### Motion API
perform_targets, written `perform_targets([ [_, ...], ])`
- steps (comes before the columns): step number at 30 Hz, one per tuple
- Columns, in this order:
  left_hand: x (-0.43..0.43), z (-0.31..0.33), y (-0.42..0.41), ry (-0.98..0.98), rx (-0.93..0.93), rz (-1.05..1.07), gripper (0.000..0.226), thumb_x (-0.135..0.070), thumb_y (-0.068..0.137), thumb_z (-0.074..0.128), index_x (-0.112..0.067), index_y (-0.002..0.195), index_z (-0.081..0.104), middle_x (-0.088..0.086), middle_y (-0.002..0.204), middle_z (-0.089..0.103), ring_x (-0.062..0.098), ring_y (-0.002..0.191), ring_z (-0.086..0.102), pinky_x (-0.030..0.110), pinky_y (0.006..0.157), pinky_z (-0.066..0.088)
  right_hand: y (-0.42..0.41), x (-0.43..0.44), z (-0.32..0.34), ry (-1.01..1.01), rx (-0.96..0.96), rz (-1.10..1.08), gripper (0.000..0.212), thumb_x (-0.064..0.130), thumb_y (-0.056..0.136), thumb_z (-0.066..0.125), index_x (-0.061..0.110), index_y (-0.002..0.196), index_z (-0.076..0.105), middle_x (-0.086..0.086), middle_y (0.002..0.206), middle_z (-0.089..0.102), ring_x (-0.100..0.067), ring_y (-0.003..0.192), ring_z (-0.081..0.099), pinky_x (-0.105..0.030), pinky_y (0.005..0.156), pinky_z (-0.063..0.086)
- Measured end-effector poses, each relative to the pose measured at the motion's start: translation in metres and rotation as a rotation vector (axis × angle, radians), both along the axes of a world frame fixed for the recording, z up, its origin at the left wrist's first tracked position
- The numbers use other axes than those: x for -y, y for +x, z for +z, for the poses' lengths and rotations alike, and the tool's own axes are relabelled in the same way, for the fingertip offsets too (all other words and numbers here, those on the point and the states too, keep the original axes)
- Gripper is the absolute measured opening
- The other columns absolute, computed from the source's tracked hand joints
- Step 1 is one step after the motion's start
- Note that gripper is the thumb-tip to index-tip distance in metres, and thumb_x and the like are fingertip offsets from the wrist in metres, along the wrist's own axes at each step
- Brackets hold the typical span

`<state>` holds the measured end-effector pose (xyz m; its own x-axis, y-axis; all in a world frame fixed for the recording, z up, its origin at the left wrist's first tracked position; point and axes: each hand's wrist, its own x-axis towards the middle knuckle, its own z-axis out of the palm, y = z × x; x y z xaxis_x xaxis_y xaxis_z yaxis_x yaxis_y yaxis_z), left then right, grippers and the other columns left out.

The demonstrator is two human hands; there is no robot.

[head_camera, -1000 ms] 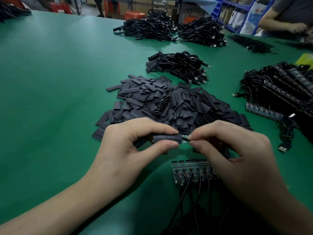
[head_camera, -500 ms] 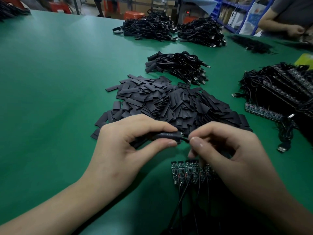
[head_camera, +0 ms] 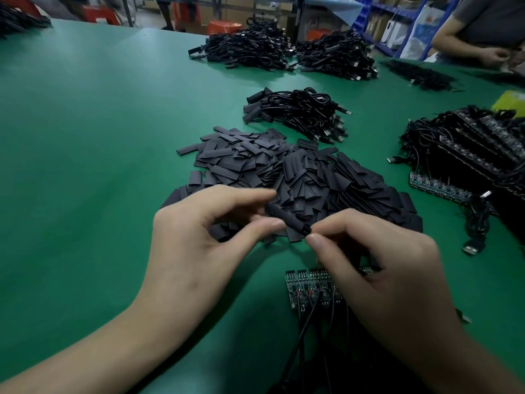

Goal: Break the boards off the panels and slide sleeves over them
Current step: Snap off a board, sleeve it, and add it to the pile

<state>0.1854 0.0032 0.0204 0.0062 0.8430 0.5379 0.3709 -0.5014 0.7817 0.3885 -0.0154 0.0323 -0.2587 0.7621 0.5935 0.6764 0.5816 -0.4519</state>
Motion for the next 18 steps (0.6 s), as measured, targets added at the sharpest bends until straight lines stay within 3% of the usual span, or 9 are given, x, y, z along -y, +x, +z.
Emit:
perform_targets([
  [4,0.001,-0.001,0.002,-0.052,0.006,-0.08,0.05,-0.045,0.072,0.083,-0.026,0.117,0.073,-0.009,0.097,0.073,0.016,0.096,0.072,0.029,0.089,0.056,0.0,0.0,-0.003,0.058,0.08,0.01,0.012,0.024,0.097,0.066,0.019,0.09,0.073,0.008,0.079,0.068,-0.012,0.068,0.063,-0.034,0.058,0.049],
  [7,0.001,0.001,0.002,-0.041,-0.021,-0.101,0.055,-0.046,0.069,0.084,-0.025,0.118,0.072,-0.009,0.1,0.073,0.016,0.098,0.071,0.034,0.091,0.057,0.0,0.0,-0.003,0.018,0.071,0.037,0.007,0.023,0.095,0.069,0.02,0.091,0.074,0.011,0.08,0.066,-0.009,0.069,0.062,-0.031,0.059,0.048],
  [13,0.003,0.008,0.0,0.077,-0.132,-0.025,0.045,-0.041,0.073,0.084,-0.02,0.112,0.075,-0.009,0.097,0.073,0.011,0.094,0.07,0.023,0.086,0.054,0.002,-0.001,-0.004,-0.081,-0.027,0.124,0.004,0.02,0.093,0.069,0.023,0.094,0.071,0.012,0.081,0.063,-0.01,0.071,0.062,-0.019,0.063,0.046],
  [18,0.002,0.01,-0.002,0.103,-0.156,0.002,0.044,-0.039,0.073,0.084,-0.016,0.11,0.075,-0.006,0.097,0.073,0.01,0.092,0.07,0.019,0.088,0.051,0.002,-0.003,-0.003,-0.094,-0.025,0.102,0.004,0.022,0.092,0.068,0.022,0.094,0.072,0.012,0.08,0.065,-0.009,0.07,0.063,-0.021,0.061,0.048],
])
